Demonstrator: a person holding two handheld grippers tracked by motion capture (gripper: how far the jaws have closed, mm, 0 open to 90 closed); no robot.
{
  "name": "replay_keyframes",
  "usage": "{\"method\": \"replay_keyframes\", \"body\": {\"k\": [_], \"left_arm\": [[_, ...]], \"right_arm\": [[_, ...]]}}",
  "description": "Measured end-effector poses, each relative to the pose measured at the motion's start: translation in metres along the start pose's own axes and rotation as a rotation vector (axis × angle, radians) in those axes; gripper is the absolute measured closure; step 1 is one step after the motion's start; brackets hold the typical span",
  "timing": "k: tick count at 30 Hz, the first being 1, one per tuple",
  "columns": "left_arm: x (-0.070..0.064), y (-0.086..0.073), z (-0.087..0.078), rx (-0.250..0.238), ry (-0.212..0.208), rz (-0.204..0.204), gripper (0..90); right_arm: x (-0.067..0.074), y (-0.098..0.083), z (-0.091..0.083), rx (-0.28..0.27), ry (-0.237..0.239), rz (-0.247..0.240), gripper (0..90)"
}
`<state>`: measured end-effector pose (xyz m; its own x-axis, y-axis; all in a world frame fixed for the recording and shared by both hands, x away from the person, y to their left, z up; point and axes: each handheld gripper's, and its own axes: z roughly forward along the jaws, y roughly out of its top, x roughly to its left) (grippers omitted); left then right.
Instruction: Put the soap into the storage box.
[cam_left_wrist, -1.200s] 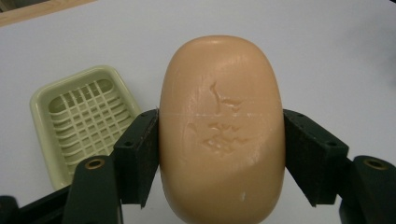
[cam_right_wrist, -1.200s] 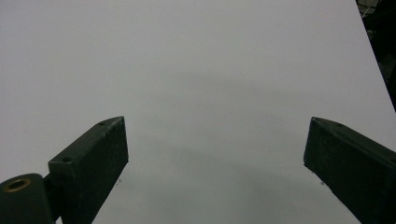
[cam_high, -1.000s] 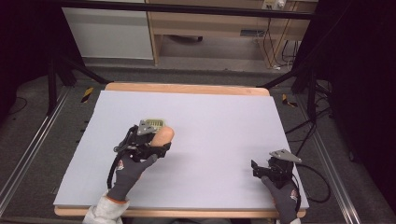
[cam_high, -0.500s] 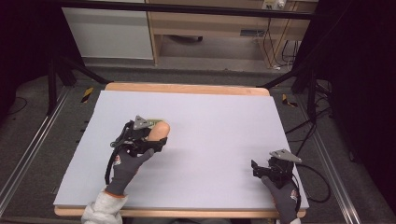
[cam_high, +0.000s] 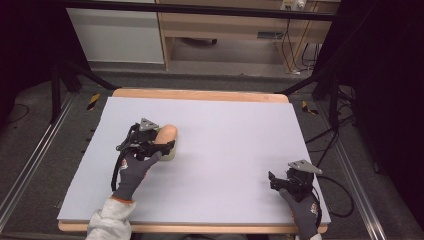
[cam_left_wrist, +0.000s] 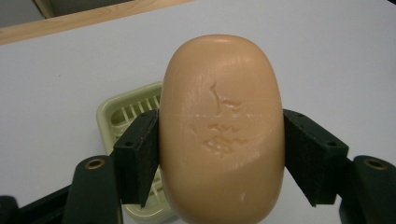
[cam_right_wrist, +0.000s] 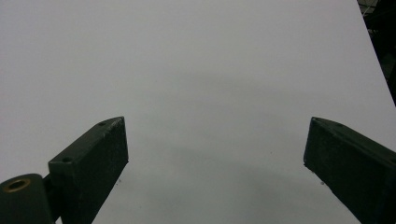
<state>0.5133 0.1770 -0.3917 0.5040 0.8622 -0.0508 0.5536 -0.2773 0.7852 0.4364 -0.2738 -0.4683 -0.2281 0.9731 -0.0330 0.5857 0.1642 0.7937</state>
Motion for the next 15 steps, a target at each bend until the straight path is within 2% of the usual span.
{"method": "replay_keyframes", "body": {"k": [15], "left_arm": [[0.018, -0.002, 0.019, 0.018, 0.022, -0.029, 32.0]], "right_arm": [[0.0, 0.0, 0.0, -0.001, 0.0, -0.001, 6.8]]}}
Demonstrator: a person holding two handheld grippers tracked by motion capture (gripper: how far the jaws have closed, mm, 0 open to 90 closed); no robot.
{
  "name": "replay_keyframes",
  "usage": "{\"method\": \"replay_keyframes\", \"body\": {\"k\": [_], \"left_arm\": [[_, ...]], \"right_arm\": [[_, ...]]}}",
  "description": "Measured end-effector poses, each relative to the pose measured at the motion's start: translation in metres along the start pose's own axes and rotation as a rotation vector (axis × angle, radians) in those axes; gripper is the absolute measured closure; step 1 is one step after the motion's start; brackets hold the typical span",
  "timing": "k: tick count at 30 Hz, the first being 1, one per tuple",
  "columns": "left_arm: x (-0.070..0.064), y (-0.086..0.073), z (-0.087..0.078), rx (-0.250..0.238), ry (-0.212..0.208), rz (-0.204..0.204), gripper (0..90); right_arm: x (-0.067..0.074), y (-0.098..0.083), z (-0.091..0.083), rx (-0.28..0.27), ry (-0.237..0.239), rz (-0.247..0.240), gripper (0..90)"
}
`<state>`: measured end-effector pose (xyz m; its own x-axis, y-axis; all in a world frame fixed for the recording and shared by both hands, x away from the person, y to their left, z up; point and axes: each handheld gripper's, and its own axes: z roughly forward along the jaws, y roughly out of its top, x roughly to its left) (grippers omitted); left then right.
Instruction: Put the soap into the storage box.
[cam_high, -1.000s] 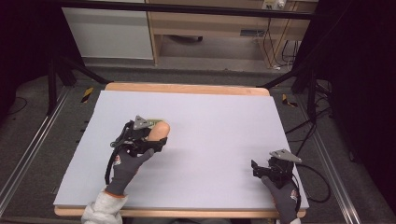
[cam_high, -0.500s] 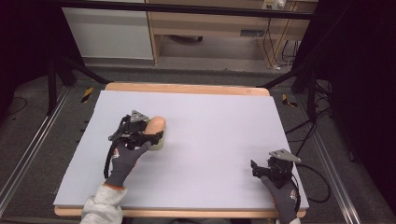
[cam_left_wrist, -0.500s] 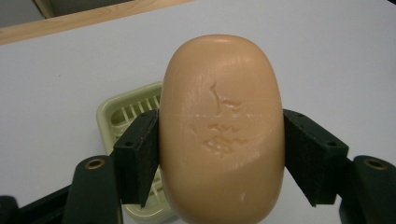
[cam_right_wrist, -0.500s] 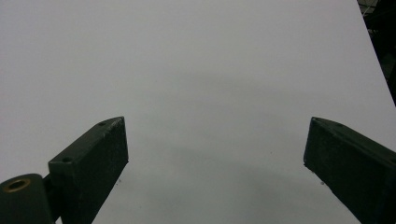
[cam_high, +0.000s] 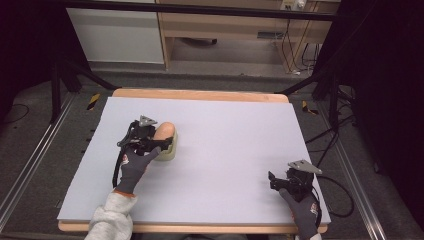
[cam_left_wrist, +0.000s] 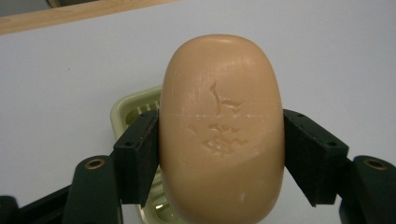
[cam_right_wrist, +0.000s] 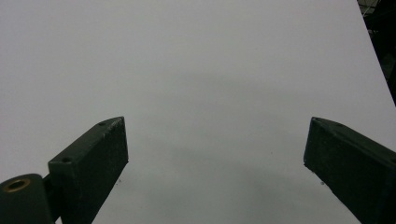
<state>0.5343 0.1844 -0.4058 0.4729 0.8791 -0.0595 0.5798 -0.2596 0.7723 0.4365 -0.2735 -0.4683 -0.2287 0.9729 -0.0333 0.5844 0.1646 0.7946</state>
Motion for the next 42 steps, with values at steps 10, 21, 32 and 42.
{"method": "replay_keyframes", "body": {"k": [10, 21, 32, 42], "left_arm": [[0.005, -0.003, 0.014, 0.024, 0.018, 0.001, 32.0], [0.01, -0.008, 0.026, 0.048, 0.029, 0.006, 32.0], [0.015, -0.013, 0.036, 0.075, 0.052, 0.015, 32.0], [0.014, -0.016, 0.042, 0.089, 0.057, 0.01, 31.9]], "right_arm": [[0.0, 0.0, 0.0, 0.001, 0.003, 0.001, 6.7], [0.0, 0.0, 0.001, 0.002, 0.003, 0.0, 6.7], [0.0, 0.0, 0.001, 0.001, 0.003, 0.002, 6.7], [0.001, 0.0, 0.001, 0.003, 0.003, 0.001, 6.7]]}}
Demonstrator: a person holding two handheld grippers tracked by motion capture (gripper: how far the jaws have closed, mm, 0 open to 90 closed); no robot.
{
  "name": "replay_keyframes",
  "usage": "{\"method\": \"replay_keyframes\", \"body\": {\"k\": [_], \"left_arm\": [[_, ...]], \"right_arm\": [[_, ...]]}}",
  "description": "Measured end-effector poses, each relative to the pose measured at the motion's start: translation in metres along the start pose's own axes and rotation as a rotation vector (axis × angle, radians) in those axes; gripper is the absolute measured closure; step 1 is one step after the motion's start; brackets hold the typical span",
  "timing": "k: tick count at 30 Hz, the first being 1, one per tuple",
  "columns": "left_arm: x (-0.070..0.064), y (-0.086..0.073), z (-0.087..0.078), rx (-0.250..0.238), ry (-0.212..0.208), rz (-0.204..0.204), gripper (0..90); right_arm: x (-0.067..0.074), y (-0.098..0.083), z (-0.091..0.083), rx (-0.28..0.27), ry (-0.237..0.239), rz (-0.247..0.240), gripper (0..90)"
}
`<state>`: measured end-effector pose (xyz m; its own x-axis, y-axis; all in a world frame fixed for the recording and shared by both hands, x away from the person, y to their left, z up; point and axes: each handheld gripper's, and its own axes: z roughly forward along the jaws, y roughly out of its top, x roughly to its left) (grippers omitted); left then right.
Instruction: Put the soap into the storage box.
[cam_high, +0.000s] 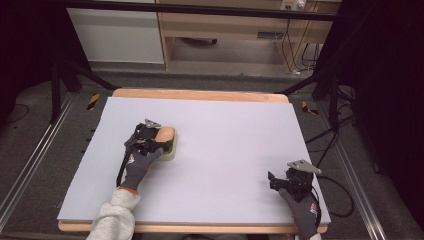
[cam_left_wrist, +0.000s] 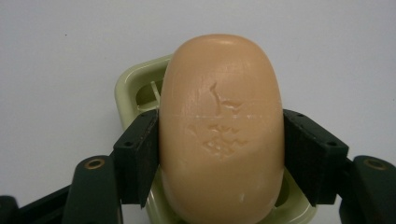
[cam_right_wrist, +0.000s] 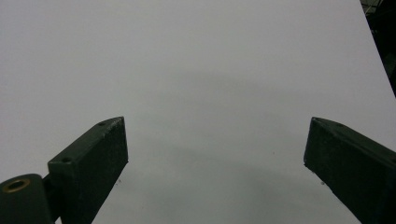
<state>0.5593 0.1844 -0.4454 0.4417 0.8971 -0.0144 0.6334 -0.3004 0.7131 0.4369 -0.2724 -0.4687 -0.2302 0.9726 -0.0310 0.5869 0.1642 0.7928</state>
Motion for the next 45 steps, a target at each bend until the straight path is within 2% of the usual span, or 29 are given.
{"method": "replay_keyframes", "body": {"k": [14, 29, 31, 32, 34, 38, 44, 45], "left_arm": [[-0.002, -0.003, 0.005, 0.034, 0.006, 0.005, 31.9], [-0.003, -0.004, 0.005, 0.04, 0.016, -0.002, 31.4], [-0.003, -0.004, 0.004, 0.032, 0.012, -0.006, 29.2], [-0.002, -0.003, 0.001, 0.022, 0.025, -0.011, 28.5], [0.001, -0.002, -0.003, 0.001, 0.003, -0.028, 28.8], [0.003, -0.001, -0.014, -0.035, -0.014, -0.042, 27.6], [0.003, -0.001, -0.028, -0.073, -0.046, -0.033, 26.1], [0.002, -0.004, -0.033, -0.083, -0.064, -0.025, 25.5]], "right_arm": [[0.0, 0.0, 0.0, 0.0, 0.001, 0.001, 6.6], [0.0, 0.0, 0.0, -0.001, -0.001, 0.001, 6.6], [0.0, 0.0, 0.0, 0.0, -0.002, 0.001, 6.6], [0.0, 0.0, 0.0, 0.0, -0.001, 0.001, 6.6], [0.0, 0.0, 0.0, -0.001, -0.001, 0.001, 6.6], [0.0, 0.0, 0.0, -0.001, -0.002, 0.0, 6.6], [-0.001, 0.0, -0.001, -0.006, -0.005, 0.004, 6.6], [-0.002, 0.0, -0.001, -0.006, -0.005, 0.005, 6.6]]}}
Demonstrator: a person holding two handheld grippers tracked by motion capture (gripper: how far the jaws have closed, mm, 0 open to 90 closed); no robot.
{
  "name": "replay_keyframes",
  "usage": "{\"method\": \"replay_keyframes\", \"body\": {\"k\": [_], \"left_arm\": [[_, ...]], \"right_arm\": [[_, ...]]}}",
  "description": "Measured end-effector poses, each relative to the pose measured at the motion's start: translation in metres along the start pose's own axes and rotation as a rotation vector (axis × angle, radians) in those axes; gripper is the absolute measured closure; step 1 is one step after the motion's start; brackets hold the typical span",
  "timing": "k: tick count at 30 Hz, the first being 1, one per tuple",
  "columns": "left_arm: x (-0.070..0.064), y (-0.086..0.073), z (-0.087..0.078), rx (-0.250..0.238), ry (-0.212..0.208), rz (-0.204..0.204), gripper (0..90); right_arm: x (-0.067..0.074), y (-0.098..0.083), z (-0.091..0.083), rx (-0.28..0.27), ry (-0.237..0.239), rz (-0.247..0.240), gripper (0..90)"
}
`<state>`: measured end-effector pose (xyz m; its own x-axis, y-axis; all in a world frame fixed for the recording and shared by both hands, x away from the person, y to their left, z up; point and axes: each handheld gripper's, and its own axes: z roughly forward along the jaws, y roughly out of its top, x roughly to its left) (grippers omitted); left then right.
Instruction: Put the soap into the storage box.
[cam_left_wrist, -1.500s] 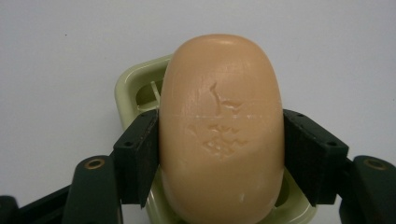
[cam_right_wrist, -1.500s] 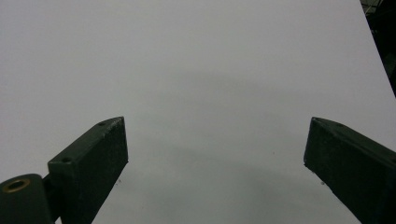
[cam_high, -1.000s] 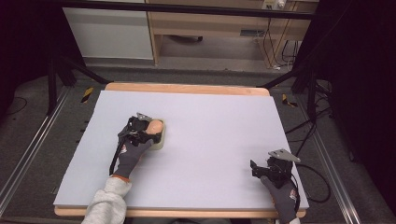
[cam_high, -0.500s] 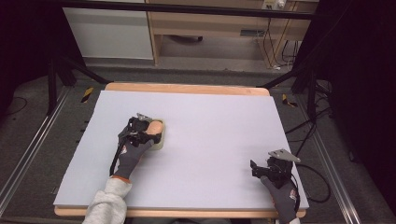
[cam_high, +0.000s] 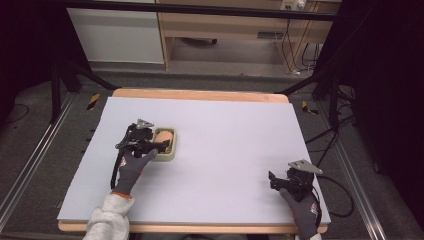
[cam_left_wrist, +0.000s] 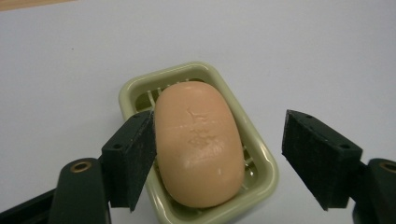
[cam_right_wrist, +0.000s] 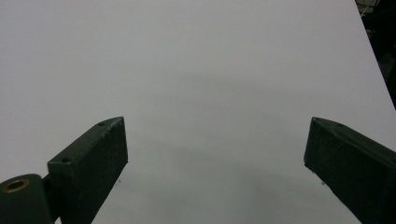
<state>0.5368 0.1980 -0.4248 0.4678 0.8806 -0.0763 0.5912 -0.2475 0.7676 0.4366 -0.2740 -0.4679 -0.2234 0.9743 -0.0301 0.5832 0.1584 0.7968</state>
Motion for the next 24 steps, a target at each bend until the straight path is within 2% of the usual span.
{"method": "replay_keyframes", "body": {"k": [5, 8, 14, 19, 21, 24], "left_arm": [[-0.002, -0.008, -0.01, -0.004, -0.004, 0.018, 23.7], [-0.001, -0.014, -0.019, -0.014, -0.008, 0.013, 23.6], [0.003, -0.025, -0.026, -0.016, 0.001, 0.032, 22.2], [0.009, -0.04, -0.036, -0.013, 0.017, 0.04, 19.9], [0.012, -0.05, -0.043, -0.016, 0.017, 0.027, 19.1], [0.014, -0.057, -0.048, -0.007, 0.025, 0.028, 18.0]], "right_arm": [[-0.001, 0.0, -0.001, -0.003, -0.005, 0.011, 6.6], [-0.002, 0.0, -0.001, -0.003, -0.007, 0.013, 6.5], [-0.005, -0.001, 0.0, -0.001, -0.014, 0.013, 6.5], [-0.009, -0.001, 0.0, 0.007, -0.02, 0.028, 6.7], [-0.013, -0.002, 0.0, 0.012, -0.025, 0.031, 6.7], [-0.015, -0.003, 0.0, 0.014, -0.029, 0.037, 6.7]]}}
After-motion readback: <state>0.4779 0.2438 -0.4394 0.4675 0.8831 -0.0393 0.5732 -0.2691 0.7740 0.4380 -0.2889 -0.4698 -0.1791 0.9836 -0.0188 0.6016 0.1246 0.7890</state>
